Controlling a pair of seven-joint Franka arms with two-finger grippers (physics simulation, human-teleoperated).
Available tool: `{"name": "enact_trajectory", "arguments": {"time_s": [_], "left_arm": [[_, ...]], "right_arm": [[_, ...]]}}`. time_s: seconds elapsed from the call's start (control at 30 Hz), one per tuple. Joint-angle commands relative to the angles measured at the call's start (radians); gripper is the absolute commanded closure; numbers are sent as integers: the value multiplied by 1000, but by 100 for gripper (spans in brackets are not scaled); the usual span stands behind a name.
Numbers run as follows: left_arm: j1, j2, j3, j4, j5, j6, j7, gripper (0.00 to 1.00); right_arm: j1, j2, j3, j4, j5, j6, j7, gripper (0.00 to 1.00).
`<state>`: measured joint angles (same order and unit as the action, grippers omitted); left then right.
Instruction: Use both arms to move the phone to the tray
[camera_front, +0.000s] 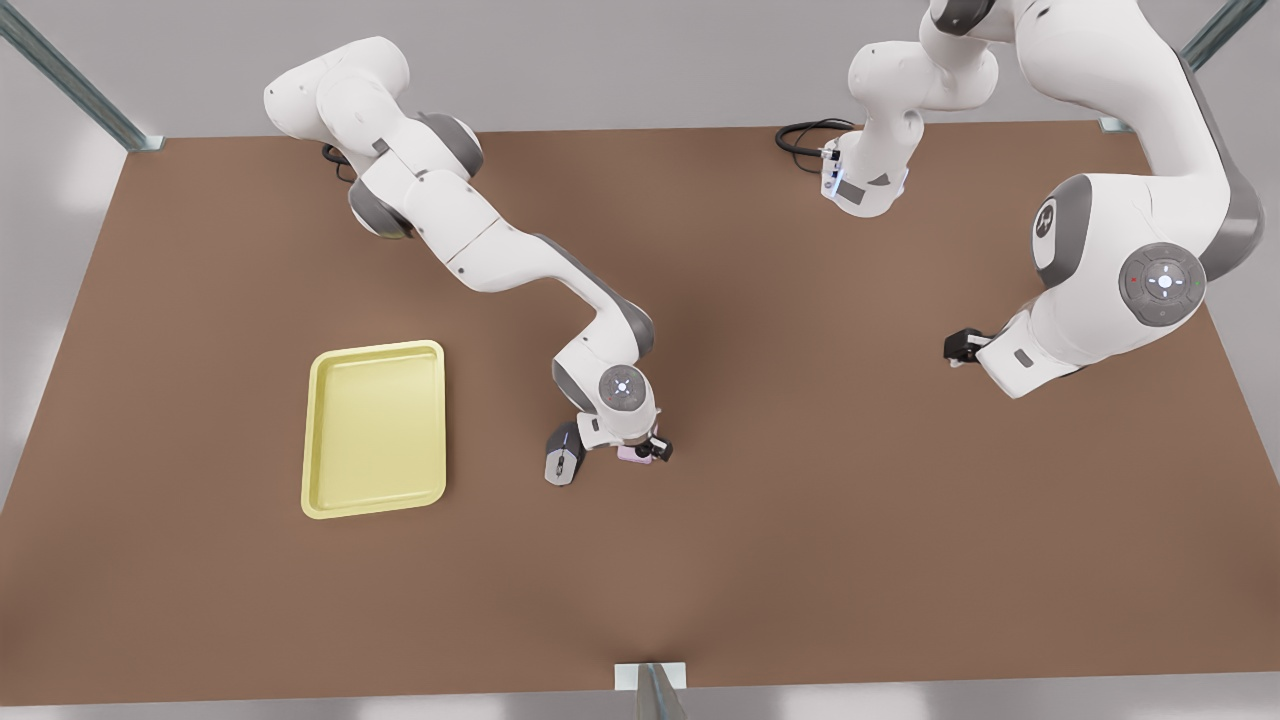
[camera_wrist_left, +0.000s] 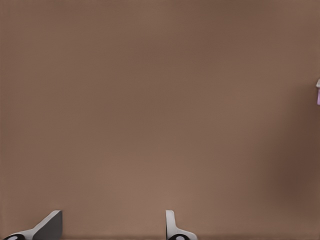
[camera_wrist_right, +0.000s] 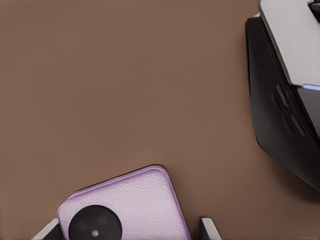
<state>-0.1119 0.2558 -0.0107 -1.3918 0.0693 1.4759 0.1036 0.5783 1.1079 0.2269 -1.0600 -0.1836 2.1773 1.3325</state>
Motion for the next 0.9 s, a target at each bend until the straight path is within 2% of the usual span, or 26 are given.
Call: {"name": "enact_trajectory", "arguments": {"time_s": [0.0, 0.07, 0.33, 0.73, 0.87], "left_arm": [[0, -1, 0, 0, 1, 0, 30, 0], [0, -1, 0, 0, 1, -2, 30, 0], [0, -3, 0, 2, 1, -2, 30, 0], [0, -3, 0, 2, 0, -3, 30, 0], [0, -3, 0, 2, 0, -3, 30, 0]], "right_arm": [[0, -2, 0, 0, 0, 2, 65, 0], [0, -2, 0, 0, 1, 2, 63, 0], [-2, -3, 0, -2, 0, 1, 40, 15], [-11, -25, -1, -31, 6, 1, 13, 15], [-11, -23, -1, -31, 4, 2, 13, 20]]}}
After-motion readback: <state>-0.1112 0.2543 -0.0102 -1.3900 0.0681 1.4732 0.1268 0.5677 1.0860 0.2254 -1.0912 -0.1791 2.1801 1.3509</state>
